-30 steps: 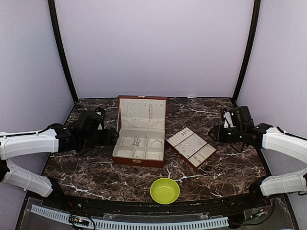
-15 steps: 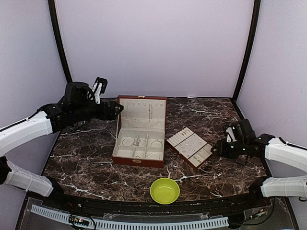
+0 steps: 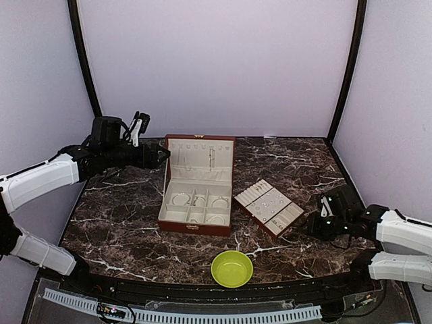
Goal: Organize the mixed jewelry
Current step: Adjust the compartment layer at the center of the board.
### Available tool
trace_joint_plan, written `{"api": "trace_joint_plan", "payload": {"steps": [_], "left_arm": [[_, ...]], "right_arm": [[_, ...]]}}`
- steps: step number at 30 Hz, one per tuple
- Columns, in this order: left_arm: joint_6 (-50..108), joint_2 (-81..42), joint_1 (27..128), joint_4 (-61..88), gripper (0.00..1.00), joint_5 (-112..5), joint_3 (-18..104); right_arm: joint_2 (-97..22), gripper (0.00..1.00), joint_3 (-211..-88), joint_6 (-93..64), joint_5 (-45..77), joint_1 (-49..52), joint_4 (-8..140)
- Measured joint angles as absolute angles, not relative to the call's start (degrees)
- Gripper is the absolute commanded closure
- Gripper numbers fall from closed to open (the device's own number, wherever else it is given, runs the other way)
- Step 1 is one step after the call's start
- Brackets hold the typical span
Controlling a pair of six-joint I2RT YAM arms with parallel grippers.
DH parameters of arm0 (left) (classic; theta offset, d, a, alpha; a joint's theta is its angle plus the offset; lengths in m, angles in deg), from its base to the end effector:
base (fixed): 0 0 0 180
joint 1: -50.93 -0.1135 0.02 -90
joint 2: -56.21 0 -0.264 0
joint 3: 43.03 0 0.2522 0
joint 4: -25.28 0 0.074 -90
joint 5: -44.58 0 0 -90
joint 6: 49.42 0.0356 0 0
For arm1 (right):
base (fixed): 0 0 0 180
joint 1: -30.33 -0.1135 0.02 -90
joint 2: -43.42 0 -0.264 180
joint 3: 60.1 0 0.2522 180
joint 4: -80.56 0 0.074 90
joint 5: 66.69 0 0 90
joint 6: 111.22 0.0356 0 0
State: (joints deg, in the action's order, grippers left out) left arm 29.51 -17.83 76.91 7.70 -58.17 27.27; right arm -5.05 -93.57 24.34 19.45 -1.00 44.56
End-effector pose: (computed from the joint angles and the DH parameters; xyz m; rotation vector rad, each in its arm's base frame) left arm 0.2666 -0.1386 0.3113 0.4073 1.9460 -0.6403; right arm 0.1333 0.0839 0.1607 0.2886 2.5603 0.6352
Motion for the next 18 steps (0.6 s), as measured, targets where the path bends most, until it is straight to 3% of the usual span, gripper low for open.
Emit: {"api": "trace_joint_plan", "payload": {"steps": [18], "left_arm": [[30.1, -15.8, 76.9, 8.0, 0.16, -57.9, 25.3]], "right_arm": [[-9.8, 0.66, -90.4, 24.1, 17.4, -1.5, 54.0]]}}
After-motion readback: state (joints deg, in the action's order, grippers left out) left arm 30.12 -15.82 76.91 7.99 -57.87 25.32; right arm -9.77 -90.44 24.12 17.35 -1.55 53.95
